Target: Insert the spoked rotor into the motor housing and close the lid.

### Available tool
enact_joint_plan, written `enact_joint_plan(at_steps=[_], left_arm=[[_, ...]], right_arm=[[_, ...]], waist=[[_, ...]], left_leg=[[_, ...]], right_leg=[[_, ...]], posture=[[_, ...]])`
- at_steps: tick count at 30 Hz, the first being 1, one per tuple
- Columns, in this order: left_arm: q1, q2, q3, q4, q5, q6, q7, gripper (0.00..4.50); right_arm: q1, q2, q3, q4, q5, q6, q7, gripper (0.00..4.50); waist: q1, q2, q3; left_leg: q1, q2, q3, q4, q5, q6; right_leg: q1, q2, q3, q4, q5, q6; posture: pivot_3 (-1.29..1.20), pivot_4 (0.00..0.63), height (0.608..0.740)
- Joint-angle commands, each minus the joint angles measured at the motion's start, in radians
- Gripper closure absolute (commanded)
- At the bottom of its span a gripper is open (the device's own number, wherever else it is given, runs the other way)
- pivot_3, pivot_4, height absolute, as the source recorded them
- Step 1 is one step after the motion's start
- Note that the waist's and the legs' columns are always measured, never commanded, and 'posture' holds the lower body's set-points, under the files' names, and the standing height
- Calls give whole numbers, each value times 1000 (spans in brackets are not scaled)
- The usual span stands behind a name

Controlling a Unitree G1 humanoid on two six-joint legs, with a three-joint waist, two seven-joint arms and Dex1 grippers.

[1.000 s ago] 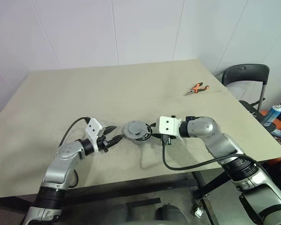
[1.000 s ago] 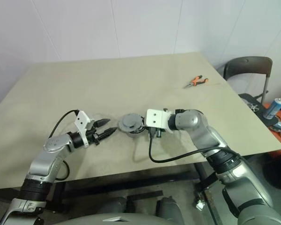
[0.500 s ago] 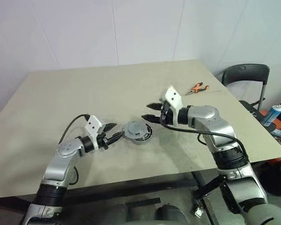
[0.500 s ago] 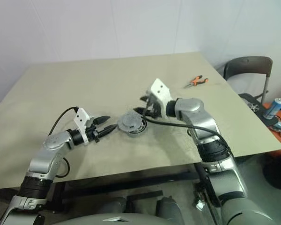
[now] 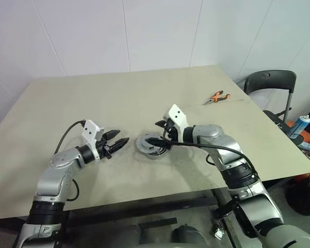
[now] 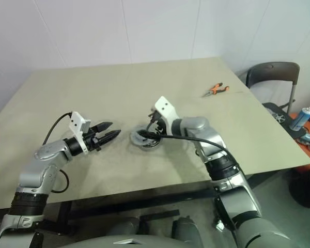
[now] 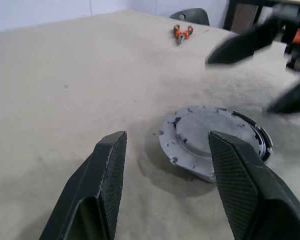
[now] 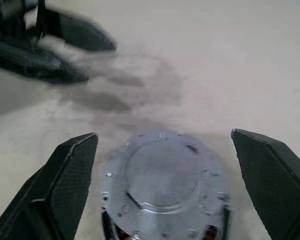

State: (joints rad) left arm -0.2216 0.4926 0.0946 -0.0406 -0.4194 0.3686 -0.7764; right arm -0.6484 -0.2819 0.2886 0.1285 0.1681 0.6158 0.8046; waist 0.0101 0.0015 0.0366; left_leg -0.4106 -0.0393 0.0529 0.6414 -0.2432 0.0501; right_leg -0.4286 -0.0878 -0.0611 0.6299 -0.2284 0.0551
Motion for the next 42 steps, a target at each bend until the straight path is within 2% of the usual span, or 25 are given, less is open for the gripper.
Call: enact_joint_plan(at_steps=[1,9,16,21,28,31,33,42], left_arm=[[-23,21,36,-37,-10,8,20,1746],[3,40,35,-81,-16,35,27,1746],[3,39,27,-83,-6,33,35,1746],[2,35,20,-76,-1,27,40,1746],[-13,31,14,-57,4,18,40,1746],[-17,30,12,-53,4,15,38,1746],[-18,30,12,-51,4,14,37,1746],[-18,26,8,-50,7,13,37,1746]], right_arm=[[-11,42,24,37,-26,-64,-23,56],[-6,107,58,155,-81,-164,-54,56],[-38,133,-5,304,-93,-225,-118,56],[-44,136,-40,289,-72,-201,-112,56],[1,114,19,255,-125,-242,-82,56],[13,115,12,239,-121,-237,-77,640],[15,112,12,238,-129,-230,-82,1280],[-4,114,-29,258,-114,-189,-97,1280]], waist=[[0,0,0],[-1,0,0],[-1,0,0],[-3,0,0],[-4,0,0],[-5,0,0],[-5,0,0],[-3,0,0]], left_leg=[[0,0,0,0,0,0],[0,0,0,0,0,0],[1,0,0,0,0,0],[0,0,0,0,0,0],[0,0,0,1,0,0],[0,0,0,1,0,0],[0,0,0,0,0,0],[1,0,0,1,0,0]], right_leg=[[0,0,0,0,0,0],[0,0,0,0,0,0],[1,0,0,1,0,0],[0,0,0,1,0,1],[0,0,0,1,0,0],[0,0,0,1,0,1],[0,0,0,1,0,1],[1,0,0,1,0,0]], posture=[[0,0,740],[0,0,740],[0,0,740],[0,0,740],[0,0,740],[0,0,740],[0,0,740],[0,0,740]])
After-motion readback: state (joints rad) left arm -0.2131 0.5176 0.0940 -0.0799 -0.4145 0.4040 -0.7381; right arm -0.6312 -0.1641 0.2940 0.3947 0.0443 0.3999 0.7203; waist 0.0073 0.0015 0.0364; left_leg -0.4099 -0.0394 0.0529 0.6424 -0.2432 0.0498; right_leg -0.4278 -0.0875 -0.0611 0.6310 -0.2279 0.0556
